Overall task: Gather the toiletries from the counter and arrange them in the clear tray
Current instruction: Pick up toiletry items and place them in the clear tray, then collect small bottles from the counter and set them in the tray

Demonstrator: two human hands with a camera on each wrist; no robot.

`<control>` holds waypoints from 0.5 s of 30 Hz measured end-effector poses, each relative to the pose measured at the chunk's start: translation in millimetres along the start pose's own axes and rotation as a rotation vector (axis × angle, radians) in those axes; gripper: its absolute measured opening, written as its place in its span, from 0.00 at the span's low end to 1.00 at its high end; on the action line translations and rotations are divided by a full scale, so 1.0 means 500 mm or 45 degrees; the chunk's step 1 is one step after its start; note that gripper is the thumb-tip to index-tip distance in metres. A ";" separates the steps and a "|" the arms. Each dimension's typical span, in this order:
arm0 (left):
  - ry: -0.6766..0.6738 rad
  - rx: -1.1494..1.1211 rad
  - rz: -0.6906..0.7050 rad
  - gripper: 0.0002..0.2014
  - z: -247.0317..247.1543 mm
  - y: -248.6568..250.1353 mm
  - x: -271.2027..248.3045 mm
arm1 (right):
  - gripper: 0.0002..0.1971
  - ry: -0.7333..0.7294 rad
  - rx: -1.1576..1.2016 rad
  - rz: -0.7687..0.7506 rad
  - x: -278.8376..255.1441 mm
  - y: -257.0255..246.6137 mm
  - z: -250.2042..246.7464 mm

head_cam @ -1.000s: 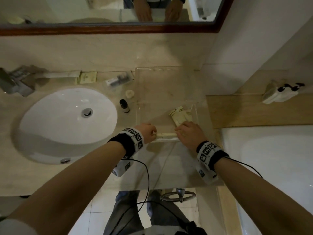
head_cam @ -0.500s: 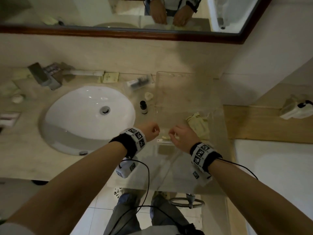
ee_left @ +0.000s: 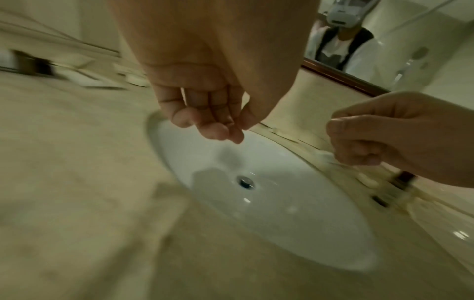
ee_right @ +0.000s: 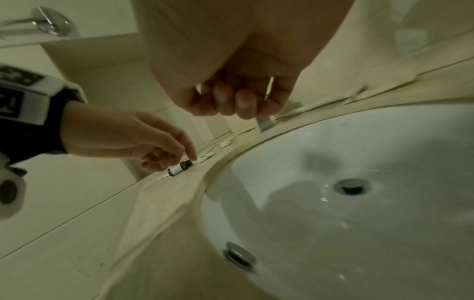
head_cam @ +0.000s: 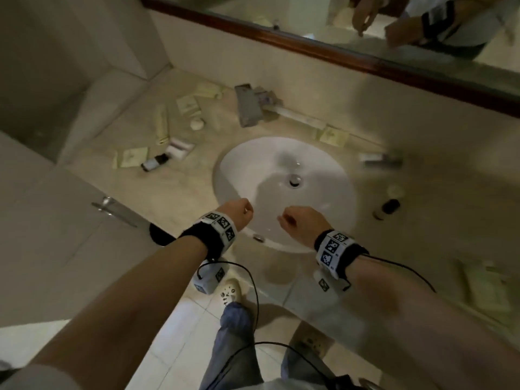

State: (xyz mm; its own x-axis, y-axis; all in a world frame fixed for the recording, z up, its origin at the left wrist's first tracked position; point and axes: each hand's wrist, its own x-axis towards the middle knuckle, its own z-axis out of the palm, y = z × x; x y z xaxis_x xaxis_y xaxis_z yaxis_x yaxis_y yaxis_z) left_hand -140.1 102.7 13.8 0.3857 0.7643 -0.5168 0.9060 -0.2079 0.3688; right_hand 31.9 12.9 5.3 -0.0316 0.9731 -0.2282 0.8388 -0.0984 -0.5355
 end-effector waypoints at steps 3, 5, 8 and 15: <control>0.088 -0.130 -0.136 0.13 -0.068 -0.130 0.026 | 0.15 -0.069 0.046 0.008 0.115 -0.097 0.031; 0.152 -0.213 -0.206 0.14 -0.112 -0.209 0.055 | 0.14 -0.055 0.124 0.038 0.198 -0.155 0.053; 0.243 -0.275 -0.286 0.14 -0.177 -0.316 0.100 | 0.11 -0.011 0.223 0.131 0.332 -0.231 0.086; 0.342 -0.367 -0.500 0.15 -0.292 -0.503 0.204 | 0.07 0.035 0.306 0.396 0.555 -0.330 0.130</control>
State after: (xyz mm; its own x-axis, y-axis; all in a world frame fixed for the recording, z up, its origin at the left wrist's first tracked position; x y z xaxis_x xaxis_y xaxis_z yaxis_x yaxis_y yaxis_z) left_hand -353.9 321.9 -18.7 -0.0636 0.8873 -0.4569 0.8738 0.2706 0.4040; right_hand -150.7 285.4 -22.3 0.2214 0.8941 -0.3894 0.6547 -0.4322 -0.6202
